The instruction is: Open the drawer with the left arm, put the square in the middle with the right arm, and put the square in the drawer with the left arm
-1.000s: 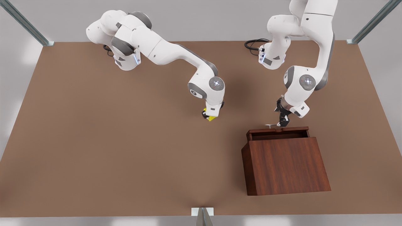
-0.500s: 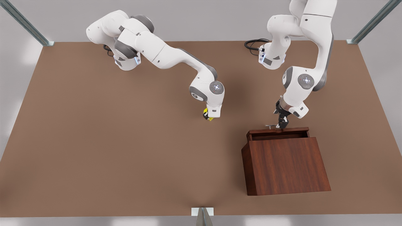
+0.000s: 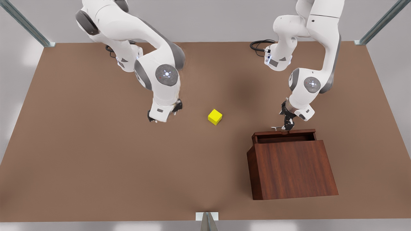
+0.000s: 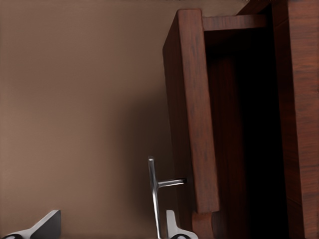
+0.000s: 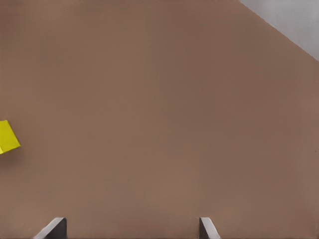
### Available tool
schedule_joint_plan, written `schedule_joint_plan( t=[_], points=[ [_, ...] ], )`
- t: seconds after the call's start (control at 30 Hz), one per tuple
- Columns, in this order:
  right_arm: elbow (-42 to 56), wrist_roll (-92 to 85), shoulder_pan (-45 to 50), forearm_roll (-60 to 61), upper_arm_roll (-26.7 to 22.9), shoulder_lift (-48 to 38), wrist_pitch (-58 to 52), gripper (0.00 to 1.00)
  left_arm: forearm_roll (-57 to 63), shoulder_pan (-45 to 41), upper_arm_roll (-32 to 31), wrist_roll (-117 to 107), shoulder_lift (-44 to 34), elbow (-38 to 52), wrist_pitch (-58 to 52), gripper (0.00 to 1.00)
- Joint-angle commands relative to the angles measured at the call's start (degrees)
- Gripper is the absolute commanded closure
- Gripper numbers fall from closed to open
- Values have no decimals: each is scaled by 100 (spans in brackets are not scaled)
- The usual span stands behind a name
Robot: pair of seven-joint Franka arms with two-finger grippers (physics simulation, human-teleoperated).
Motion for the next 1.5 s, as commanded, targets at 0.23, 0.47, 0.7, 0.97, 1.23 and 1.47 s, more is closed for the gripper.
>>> schedule_joint_plan(
  t=[0.23,0.47,0.7,0.97,1.23,1.47],
  points=[
    [-1020,190,-2310,573,-947,-1229,-572,0,-36,-78,-9,-97,-71,0,-193,0],
    [-1937,-830,-2267,792,-1597,-1810,1144,0,-36,-166,0,-167,-203,-9,-422,0],
    [-1286,-794,-2250,1012,-1562,-1547,344,0,-45,-166,0,-167,-212,-27,-431,0],
    [-1620,-1190,-2434,1320,-1606,-1520,256,0,-45,-166,0,-167,-230,-62,-510,0],
    [-1445,-1146,-2399,1337,-1553,-1292,19,0,-45,-166,0,-176,-353,-53,-809,0],
    [-1076,-1199,-2390,1355,-1553,-1002,19,0,-36,-166,0,-167,-309,-44,-686,0]
  ],
)
